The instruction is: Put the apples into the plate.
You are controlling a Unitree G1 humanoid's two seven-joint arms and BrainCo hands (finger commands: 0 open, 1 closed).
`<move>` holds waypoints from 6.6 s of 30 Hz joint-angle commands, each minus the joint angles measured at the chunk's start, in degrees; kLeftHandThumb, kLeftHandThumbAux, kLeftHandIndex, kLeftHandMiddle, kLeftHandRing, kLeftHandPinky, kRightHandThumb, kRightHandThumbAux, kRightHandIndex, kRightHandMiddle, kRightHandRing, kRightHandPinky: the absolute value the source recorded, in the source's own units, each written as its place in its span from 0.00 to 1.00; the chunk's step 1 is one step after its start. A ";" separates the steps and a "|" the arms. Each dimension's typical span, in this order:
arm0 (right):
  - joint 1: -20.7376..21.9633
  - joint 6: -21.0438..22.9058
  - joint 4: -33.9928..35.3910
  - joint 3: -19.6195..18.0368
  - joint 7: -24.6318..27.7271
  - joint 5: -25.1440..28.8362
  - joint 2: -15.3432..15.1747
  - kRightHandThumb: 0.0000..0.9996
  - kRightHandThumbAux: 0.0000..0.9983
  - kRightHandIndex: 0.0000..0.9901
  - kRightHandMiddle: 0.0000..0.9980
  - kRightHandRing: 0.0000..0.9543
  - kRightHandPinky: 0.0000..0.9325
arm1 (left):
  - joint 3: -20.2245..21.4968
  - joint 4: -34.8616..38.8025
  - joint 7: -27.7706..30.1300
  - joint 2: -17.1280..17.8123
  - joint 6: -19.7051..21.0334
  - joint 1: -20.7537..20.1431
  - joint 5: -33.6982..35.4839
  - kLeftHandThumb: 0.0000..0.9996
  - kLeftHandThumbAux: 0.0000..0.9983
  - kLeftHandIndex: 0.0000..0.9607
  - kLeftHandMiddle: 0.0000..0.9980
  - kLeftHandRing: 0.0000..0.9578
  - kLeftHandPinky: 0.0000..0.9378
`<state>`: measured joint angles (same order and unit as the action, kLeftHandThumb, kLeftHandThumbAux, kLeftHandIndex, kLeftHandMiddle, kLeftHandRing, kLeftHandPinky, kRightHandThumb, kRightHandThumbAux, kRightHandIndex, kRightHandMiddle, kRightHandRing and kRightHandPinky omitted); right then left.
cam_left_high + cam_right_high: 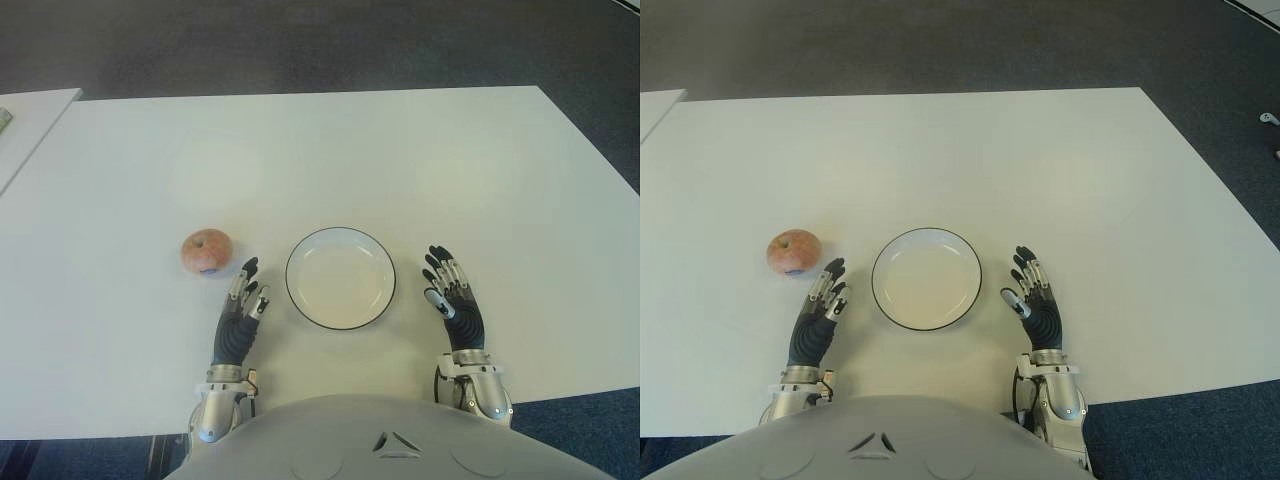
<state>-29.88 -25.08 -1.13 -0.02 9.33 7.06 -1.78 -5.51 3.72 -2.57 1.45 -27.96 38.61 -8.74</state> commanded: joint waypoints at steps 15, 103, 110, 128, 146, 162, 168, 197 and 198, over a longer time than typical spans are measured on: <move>-1.95 4.88 -4.21 0.05 -0.31 -0.22 0.21 0.20 0.53 0.00 0.00 0.00 0.00 | -0.26 1.48 0.81 0.01 2.40 0.09 1.65 0.03 0.38 0.00 0.00 0.00 0.00; 0.73 2.28 -8.18 -1.94 1.63 1.07 -0.10 0.17 0.45 0.00 0.00 0.00 0.00 | 1.57 -7.05 -3.31 43.35 14.05 -32.18 -50.02 0.31 0.21 0.06 0.00 0.00 0.00; 0.49 3.10 -7.65 -1.88 2.44 2.75 0.10 0.17 0.45 0.00 0.00 0.00 0.00 | -0.16 -8.77 -2.50 44.21 13.68 -31.88 -48.40 0.28 0.18 0.02 0.00 0.00 0.00; 0.12 3.37 -7.19 -1.96 2.55 2.95 -0.17 0.17 0.45 0.00 0.00 0.00 0.00 | -2.12 -8.29 -1.76 44.13 14.12 -29.38 -45.89 0.29 0.16 0.00 0.00 0.00 0.00; 0.27 3.55 -6.67 -2.49 2.11 2.67 -0.48 0.16 0.44 0.00 0.00 0.00 0.00 | -3.88 -10.53 -3.64 44.07 14.57 -30.08 -45.85 0.29 0.19 0.08 0.02 0.02 0.08; -0.19 4.68 -5.35 -2.96 2.17 3.10 -0.25 0.16 0.44 0.00 0.00 0.00 0.00 | -6.77 -15.97 -7.64 44.36 13.29 -33.09 -47.39 0.69 0.58 0.47 0.64 0.65 0.68; -0.38 4.97 -4.79 -3.36 2.26 3.87 0.03 0.16 0.45 0.00 0.00 0.00 0.00 | -8.76 -19.33 -12.16 44.34 13.64 -34.26 -49.66 0.84 0.65 0.45 0.52 0.72 0.75; -0.16 5.30 -4.06 -3.80 1.77 3.89 0.22 0.16 0.46 0.00 0.00 0.00 0.00 | -9.71 -19.46 -21.13 44.37 9.64 -34.41 -46.53 0.85 0.67 0.41 0.53 0.86 0.79; -0.09 5.31 -4.12 -3.77 1.77 3.89 0.23 0.16 0.46 0.00 0.00 0.00 0.00 | -9.81 -19.51 -21.70 44.39 9.49 -34.52 -46.66 0.85 0.67 0.41 0.53 0.86 0.79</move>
<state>-27.74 -23.90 -2.18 -3.57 11.44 10.62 -1.87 -14.24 -15.45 -22.67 45.72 -17.33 3.44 -54.45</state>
